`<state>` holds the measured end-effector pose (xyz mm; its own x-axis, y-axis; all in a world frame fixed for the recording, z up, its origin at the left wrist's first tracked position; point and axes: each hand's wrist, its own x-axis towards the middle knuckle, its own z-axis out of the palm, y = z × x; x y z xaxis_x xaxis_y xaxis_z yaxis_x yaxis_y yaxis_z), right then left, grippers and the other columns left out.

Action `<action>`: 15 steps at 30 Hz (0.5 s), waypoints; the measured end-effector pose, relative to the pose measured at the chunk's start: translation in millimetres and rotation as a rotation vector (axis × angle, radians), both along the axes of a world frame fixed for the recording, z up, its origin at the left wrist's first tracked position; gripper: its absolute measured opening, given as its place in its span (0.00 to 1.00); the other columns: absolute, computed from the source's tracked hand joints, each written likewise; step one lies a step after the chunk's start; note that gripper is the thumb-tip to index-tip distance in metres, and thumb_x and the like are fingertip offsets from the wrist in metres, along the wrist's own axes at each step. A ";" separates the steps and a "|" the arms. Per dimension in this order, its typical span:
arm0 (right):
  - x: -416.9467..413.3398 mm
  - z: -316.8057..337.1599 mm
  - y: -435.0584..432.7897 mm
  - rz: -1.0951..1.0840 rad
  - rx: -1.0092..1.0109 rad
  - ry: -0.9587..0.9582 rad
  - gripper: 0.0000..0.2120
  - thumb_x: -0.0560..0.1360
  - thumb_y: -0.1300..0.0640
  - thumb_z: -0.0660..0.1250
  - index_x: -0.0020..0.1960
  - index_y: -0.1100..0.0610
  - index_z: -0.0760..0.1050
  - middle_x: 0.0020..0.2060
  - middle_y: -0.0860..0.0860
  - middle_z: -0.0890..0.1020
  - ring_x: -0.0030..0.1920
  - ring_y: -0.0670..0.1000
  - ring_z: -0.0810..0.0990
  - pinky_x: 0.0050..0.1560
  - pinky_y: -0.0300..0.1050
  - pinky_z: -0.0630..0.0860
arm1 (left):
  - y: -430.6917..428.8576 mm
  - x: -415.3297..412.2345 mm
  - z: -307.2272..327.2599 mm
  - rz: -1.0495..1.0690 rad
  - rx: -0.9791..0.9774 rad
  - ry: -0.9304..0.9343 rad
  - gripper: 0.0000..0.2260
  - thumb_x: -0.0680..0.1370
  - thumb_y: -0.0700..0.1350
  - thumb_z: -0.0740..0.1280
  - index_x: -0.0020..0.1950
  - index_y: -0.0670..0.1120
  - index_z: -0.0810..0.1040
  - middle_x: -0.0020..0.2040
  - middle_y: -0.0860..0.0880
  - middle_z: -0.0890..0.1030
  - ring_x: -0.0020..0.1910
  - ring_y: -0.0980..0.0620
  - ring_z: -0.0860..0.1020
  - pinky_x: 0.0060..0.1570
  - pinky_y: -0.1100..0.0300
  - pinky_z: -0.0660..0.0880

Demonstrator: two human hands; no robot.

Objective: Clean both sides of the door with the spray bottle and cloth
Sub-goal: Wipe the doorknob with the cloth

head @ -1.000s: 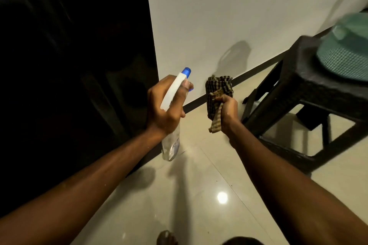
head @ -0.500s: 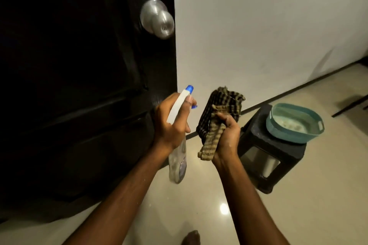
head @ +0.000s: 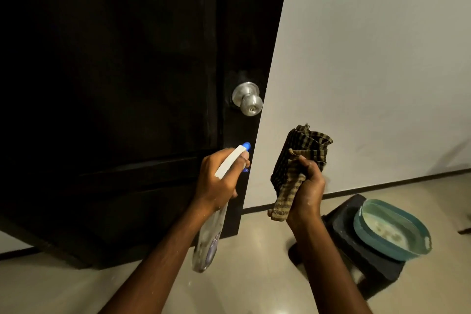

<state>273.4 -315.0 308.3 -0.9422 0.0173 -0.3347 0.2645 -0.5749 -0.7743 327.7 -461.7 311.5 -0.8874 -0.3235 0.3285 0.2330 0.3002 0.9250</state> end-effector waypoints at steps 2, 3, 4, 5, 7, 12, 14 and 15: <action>-21.1 3.8 -1.8 0.010 -0.012 0.019 0.06 0.79 0.54 0.63 0.49 0.53 0.79 0.41 0.52 0.81 0.43 0.52 0.77 0.43 0.48 0.73 | -3.3 -11.9 10.3 0.024 -0.011 0.003 0.18 0.77 0.55 0.62 0.48 0.41 0.81 0.40 0.44 0.83 0.24 0.57 0.78 0.22 0.65 0.70; -31.9 7.2 -2.6 0.016 -0.021 0.033 0.06 0.79 0.54 0.63 0.48 0.53 0.79 0.41 0.52 0.81 0.43 0.52 0.78 0.43 0.48 0.73 | -4.5 -17.3 16.4 0.038 -0.014 0.012 0.17 0.77 0.54 0.62 0.48 0.41 0.81 0.40 0.44 0.83 0.24 0.57 0.78 0.22 0.65 0.70; -43.1 10.9 -3.8 0.021 -0.023 0.045 0.06 0.79 0.54 0.63 0.49 0.54 0.79 0.41 0.52 0.81 0.42 0.51 0.78 0.42 0.47 0.73 | -5.7 -23.2 22.5 0.050 -0.018 0.016 0.17 0.77 0.54 0.63 0.47 0.41 0.81 0.41 0.44 0.83 0.24 0.57 0.77 0.22 0.65 0.70; -54.1 14.9 -5.4 0.028 -0.018 0.059 0.06 0.79 0.54 0.63 0.50 0.54 0.78 0.41 0.52 0.81 0.41 0.51 0.78 0.41 0.46 0.73 | -7.3 -29.7 27.5 0.065 -0.021 0.008 0.16 0.77 0.53 0.63 0.47 0.41 0.81 0.41 0.43 0.83 0.24 0.57 0.77 0.22 0.64 0.70; -74.1 21.1 -10.1 0.045 0.006 0.103 0.07 0.79 0.54 0.63 0.52 0.54 0.78 0.42 0.52 0.80 0.41 0.50 0.78 0.39 0.45 0.73 | -12.7 -42.9 34.5 0.098 -0.012 -0.015 0.15 0.77 0.52 0.63 0.47 0.41 0.81 0.40 0.43 0.83 0.22 0.55 0.76 0.21 0.64 0.69; -111.9 28.7 -22.7 0.060 0.029 0.204 0.16 0.72 0.50 0.66 0.56 0.56 0.79 0.43 0.53 0.81 0.41 0.50 0.79 0.38 0.45 0.74 | -31.4 -64.0 33.6 0.159 -0.052 -0.054 0.12 0.81 0.47 0.64 0.46 0.41 0.81 0.38 0.44 0.83 0.20 0.55 0.74 0.21 0.64 0.69; -124.5 30.3 -26.0 0.062 0.018 0.214 0.14 0.72 0.51 0.66 0.54 0.56 0.79 0.42 0.52 0.81 0.40 0.50 0.79 0.38 0.45 0.74 | -38.7 -68.4 30.9 0.137 -0.054 -0.076 0.12 0.82 0.45 0.63 0.44 0.41 0.80 0.35 0.45 0.82 0.19 0.55 0.74 0.21 0.63 0.68; -130.5 31.2 -27.6 0.063 0.009 0.217 0.13 0.73 0.51 0.66 0.53 0.55 0.79 0.42 0.52 0.81 0.40 0.51 0.79 0.38 0.46 0.73 | -41.5 -70.4 30.2 0.119 -0.050 -0.088 0.13 0.82 0.46 0.63 0.43 0.40 0.80 0.32 0.47 0.80 0.19 0.56 0.73 0.21 0.63 0.67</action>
